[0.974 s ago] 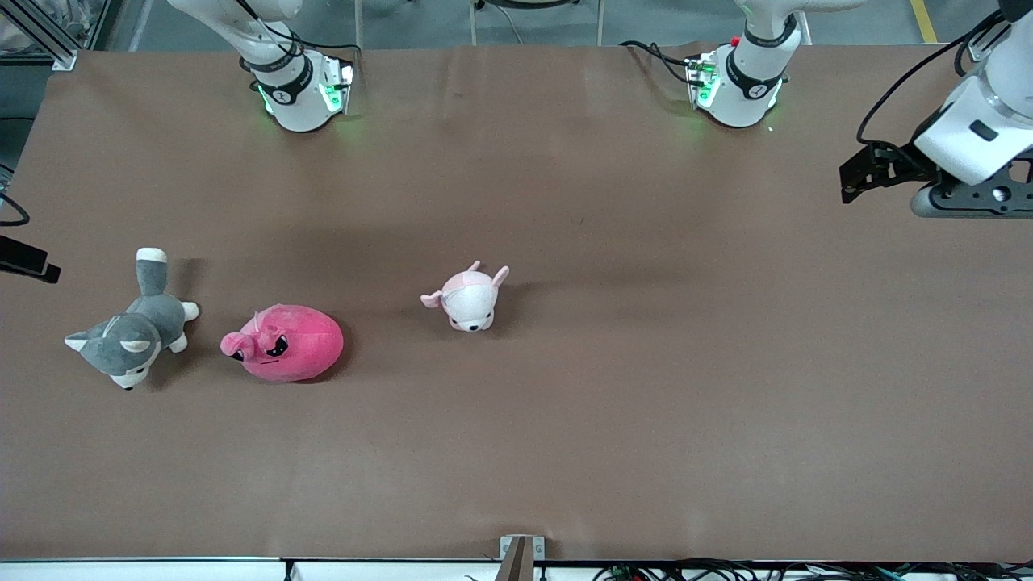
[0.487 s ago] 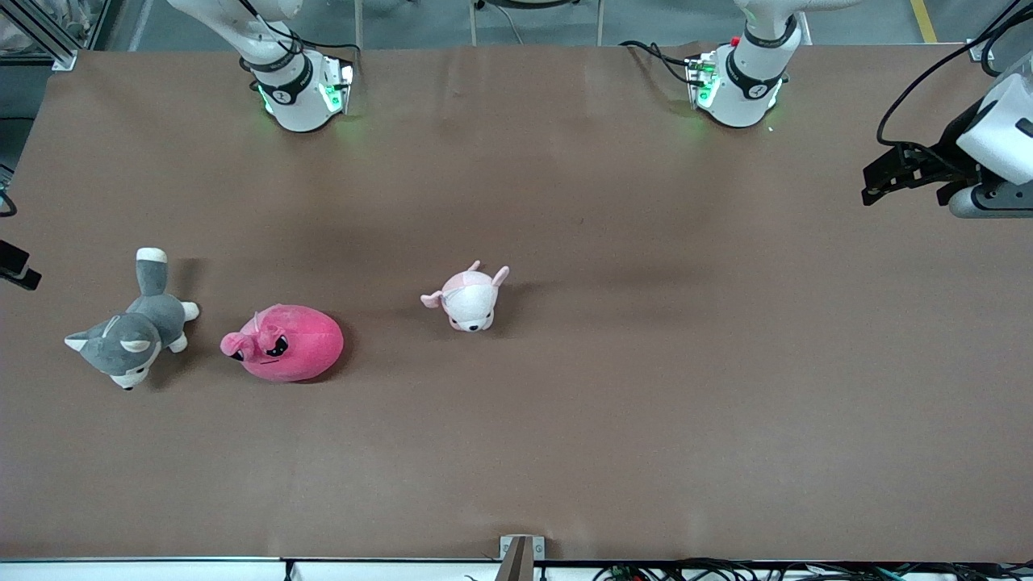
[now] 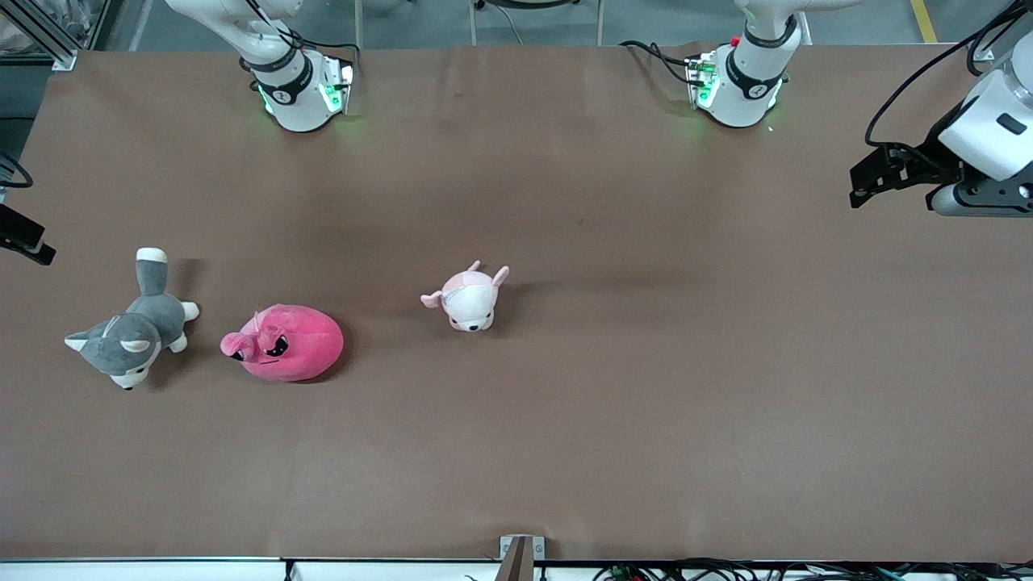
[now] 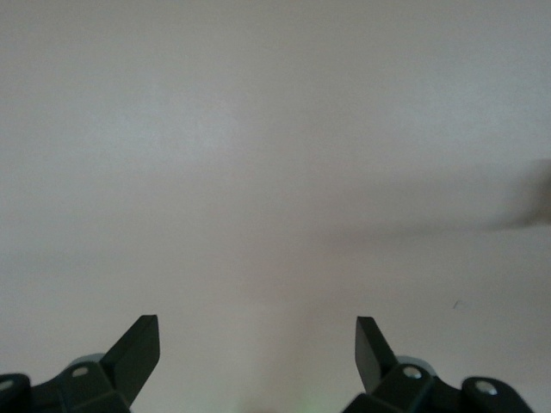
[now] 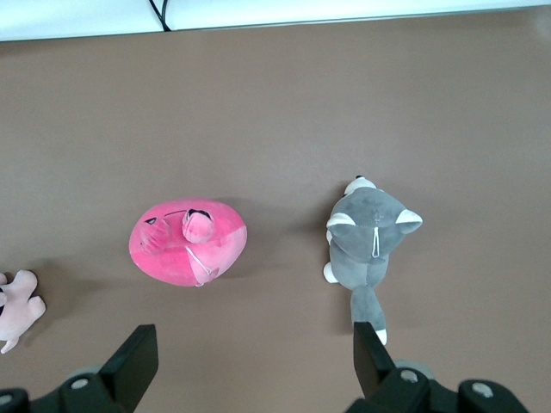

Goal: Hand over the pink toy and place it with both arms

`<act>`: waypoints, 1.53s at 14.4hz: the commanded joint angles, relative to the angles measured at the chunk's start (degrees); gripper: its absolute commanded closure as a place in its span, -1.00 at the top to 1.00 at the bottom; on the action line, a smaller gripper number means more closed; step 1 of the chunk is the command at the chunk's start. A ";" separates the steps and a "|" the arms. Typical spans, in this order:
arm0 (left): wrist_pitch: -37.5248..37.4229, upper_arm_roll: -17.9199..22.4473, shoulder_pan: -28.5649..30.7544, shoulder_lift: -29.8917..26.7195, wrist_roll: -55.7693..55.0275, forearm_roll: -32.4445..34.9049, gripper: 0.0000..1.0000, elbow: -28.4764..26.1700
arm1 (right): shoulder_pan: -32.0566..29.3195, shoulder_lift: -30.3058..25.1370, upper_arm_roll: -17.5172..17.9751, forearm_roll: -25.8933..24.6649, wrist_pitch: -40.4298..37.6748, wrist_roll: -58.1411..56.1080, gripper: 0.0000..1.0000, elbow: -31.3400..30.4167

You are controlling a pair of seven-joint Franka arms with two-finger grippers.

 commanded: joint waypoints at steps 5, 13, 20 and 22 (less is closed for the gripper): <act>-0.12 -0.56 -0.23 0.25 -0.61 0.23 1.00 1.29 | 0.78 -13.60 -0.37 -0.99 5.97 1.02 1.00 -18.69; -0.21 -0.56 0.12 2.27 -0.70 0.14 1.00 3.05 | 0.96 -16.51 0.07 -3.45 5.18 1.55 1.00 -22.22; -2.84 0.05 0.47 1.66 -0.88 0.14 1.00 3.84 | 0.96 -16.34 0.07 -3.36 4.57 1.63 1.00 -22.22; -3.54 0.05 0.47 1.57 -0.88 0.14 1.00 3.93 | 0.96 -16.34 0.07 -3.19 4.22 1.72 1.00 -22.22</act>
